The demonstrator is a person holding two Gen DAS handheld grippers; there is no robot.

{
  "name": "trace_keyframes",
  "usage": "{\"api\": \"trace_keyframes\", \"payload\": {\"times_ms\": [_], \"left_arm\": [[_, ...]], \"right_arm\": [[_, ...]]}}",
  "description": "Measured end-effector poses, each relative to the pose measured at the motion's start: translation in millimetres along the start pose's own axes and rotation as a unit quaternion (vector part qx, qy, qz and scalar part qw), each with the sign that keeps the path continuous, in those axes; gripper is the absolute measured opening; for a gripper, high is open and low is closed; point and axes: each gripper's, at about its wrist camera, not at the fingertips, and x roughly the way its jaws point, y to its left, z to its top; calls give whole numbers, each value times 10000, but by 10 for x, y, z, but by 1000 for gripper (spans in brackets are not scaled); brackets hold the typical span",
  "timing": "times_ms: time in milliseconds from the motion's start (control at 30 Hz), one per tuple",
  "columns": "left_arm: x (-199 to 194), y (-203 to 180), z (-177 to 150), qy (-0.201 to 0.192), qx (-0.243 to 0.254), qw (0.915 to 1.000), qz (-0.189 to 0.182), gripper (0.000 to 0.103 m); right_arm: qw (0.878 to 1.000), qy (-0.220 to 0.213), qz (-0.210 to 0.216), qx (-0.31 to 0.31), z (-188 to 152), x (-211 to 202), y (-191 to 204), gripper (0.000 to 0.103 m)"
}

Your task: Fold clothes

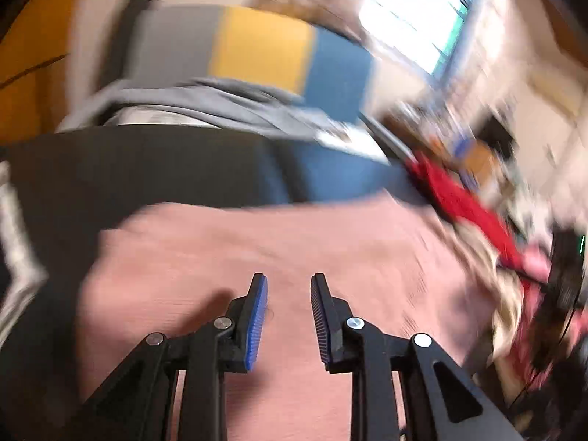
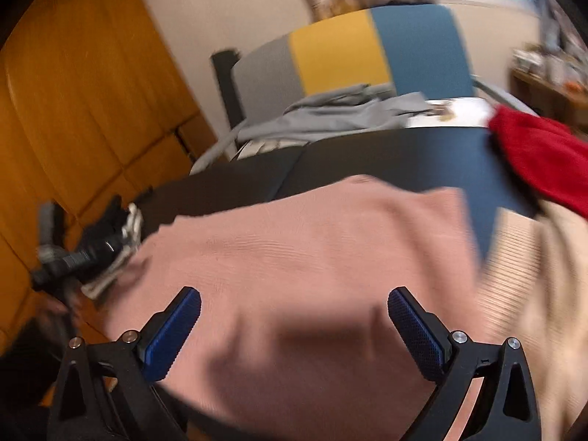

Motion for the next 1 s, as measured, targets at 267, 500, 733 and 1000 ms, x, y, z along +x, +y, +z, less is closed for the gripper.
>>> {"api": "trace_keyframes", "payload": {"times_ms": [267,500,733,1000], "left_arm": [[272,-383,-111,509,535,9972,-78,23],[395,-454,-238,740,725,9946,-49,23],[316,-400,-182,645,707,9952,-198,23],[-485,271,-96,-398,-506,9976,-258,27]], "right_arm": [[9980,284,118,545,-225,-305,-658,103],[9861,1067,876,928,-453,85,-710,92],[9881,1066,-463,1006,-485,-267,-805,71],[9953,446,-627,-592,175,209,68,83]]}}
